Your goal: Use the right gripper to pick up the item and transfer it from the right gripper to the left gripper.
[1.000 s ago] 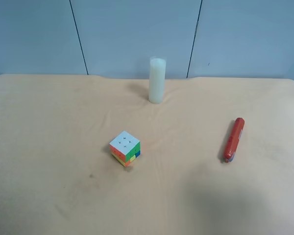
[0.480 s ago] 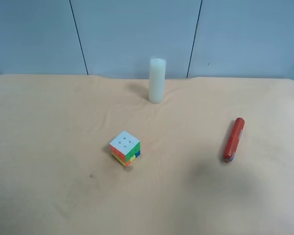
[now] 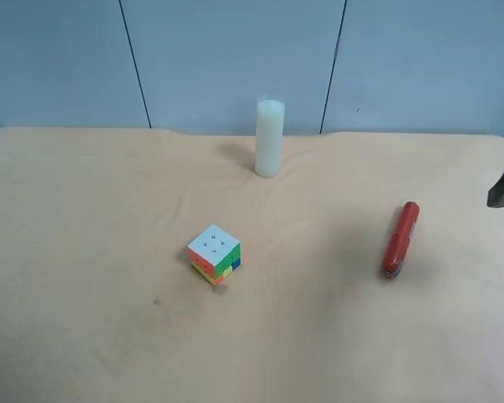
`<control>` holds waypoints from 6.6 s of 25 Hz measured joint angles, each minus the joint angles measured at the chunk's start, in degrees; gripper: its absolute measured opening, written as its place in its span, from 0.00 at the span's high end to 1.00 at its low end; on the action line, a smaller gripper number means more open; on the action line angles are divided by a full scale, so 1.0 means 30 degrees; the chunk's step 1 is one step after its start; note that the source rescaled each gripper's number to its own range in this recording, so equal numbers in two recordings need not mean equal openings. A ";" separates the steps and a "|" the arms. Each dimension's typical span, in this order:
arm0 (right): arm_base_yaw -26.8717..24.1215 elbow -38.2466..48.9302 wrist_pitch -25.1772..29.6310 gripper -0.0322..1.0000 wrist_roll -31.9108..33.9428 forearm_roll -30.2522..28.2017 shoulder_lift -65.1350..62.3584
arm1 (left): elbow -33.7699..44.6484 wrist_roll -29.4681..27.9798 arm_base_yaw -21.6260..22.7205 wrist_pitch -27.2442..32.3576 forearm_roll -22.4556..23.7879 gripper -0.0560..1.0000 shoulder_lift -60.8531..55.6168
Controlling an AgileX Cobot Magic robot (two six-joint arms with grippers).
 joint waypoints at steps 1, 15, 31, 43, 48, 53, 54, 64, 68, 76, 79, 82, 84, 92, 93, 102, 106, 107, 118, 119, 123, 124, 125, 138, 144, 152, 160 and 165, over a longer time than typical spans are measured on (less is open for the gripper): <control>0.0000 0.0000 -0.0699 0.00 0.0161 0.0023 0.0724 | 0.0000 0.0000 0.0000 0.0000 0.0000 0.00 0.0000; 0.1586 0.0000 -0.9392 0.00 0.0445 0.3239 0.8296 | 0.0000 0.0000 0.0000 0.0000 0.0000 0.00 0.0000; 0.6170 -0.0016 -1.2106 0.00 0.0445 0.6214 1.2226 | 0.0000 0.0000 0.0000 0.0000 0.0000 0.00 0.0000; 0.6958 -0.0016 -1.0817 0.00 0.0428 0.6394 1.2187 | 0.0000 0.0000 0.0000 0.0000 0.0000 0.00 0.0000; 0.6958 0.0002 -1.0869 0.00 0.0428 0.6394 1.1253 | 0.0000 0.0000 0.0000 0.0000 0.0000 0.00 0.0000; 0.6958 0.0002 -0.9909 0.00 0.0158 0.6394 1.0765 | 0.0000 0.0000 0.0000 0.0000 0.0000 0.00 0.0000; 0.7036 0.0002 -0.9513 0.00 0.0002 0.6414 1.0765 | 0.0000 0.0000 0.0000 0.0000 0.0000 0.00 0.0000; 0.7845 0.0002 -0.7087 0.00 -0.0778 0.6883 0.9939 | 0.0000 0.0000 0.0000 0.0000 0.0000 0.00 0.0000; 0.7882 0.0002 -0.5927 0.00 -0.1103 0.6816 0.9848 | 0.0000 0.0000 0.0000 0.0000 0.0000 0.00 0.0000; 0.7904 0.0002 -0.4683 0.00 -0.0768 0.4976 0.9812 | 0.0000 0.0000 0.0000 0.0000 -0.0016 0.00 0.0000; 0.7646 0.0002 -0.4181 0.00 -0.0251 0.4174 0.9812 | 0.0000 0.0000 0.0000 0.0000 -0.0016 0.00 0.0000; 0.7396 0.0002 -0.3637 0.00 0.0317 0.3258 0.9812 | 0.0000 0.0000 0.0000 0.0000 -0.0016 0.00 0.0000; 0.7273 0.0002 -0.3428 0.00 0.0710 0.2721 0.9793 | 0.0000 0.0000 0.0000 0.0000 -0.0016 0.00 0.0000; 0.6411 0.0002 -0.3390 0.00 0.1754 0.0806 0.9712 | 0.0000 0.0000 0.0000 0.0000 -0.0016 0.00 0.0000; 0.6353 0.0002 -0.3390 0.00 0.1868 0.0535 0.9712 | 0.0000 0.0000 0.0000 0.0000 -0.0016 0.00 0.0000; 0.6159 0.0002 -0.4755 0.00 0.2433 -0.0069 1.0318 | 0.0000 0.0000 0.0000 0.0000 -0.0016 0.00 0.0000; 0.5718 0.0002 -0.5104 0.00 0.2433 -0.0069 1.0550 | 0.0000 0.0000 0.0000 0.0000 -0.0016 0.00 0.0000; 0.5693 0.0002 -0.5189 0.00 0.2433 -0.0069 1.0550 | 0.0000 0.0000 0.0000 0.0000 -0.0016 0.00 0.0000; 0.5444 0.0002 -0.6219 0.00 0.2433 -0.0051 1.1937 | 0.0000 0.0000 0.0000 0.0000 -0.0016 0.00 0.0000; 0.5444 0.0002 -0.6411 0.00 0.2433 -0.0051 1.1993 | 0.0000 0.0000 0.0000 0.0000 -0.0016 0.00 0.0000; 0.5202 0.0002 -0.6900 0.00 0.2433 -0.0017 1.2008 | 0.0000 0.0000 0.0000 0.0000 -0.0016 0.00 0.0000; 0.5109 0.0002 -0.6920 0.00 0.2433 0.0004 1.2008 | 0.0000 0.0000 0.0000 0.0000 -0.0016 0.00 0.0000; 0.5022 0.0002 -0.6961 0.00 0.2433 0.0006 1.2008 | 0.0000 0.0000 0.0000 0.0000 -0.0016 0.00 0.0000; 0.4956 -0.0015 -0.7682 0.00 0.2433 0.0378 1.3024 | 0.0000 0.0000 0.0000 0.0000 -0.0016 0.00 0.0000; 0.4956 -0.0015 -0.7894 0.00 0.2433 0.0436 1.3448 | 0.0000 0.0000 0.0000 0.0000 -0.0016 0.00 0.0000; 0.4956 -0.0015 -0.7735 0.19 0.2433 0.0449 1.3448 | 0.0000 0.0000 0.0000 0.0000 -0.0016 0.00 0.0000; 0.4956 -0.0015 -0.6857 0.66 0.2433 0.0473 1.3448 | 0.0000 0.0000 0.0000 0.0000 -0.0016 0.00 0.0000; 0.4956 -0.0015 -0.6744 0.91 0.2375 0.0498 1.3448 | 0.0000 0.0000 0.0000 0.0000 -0.0016 0.00 0.0000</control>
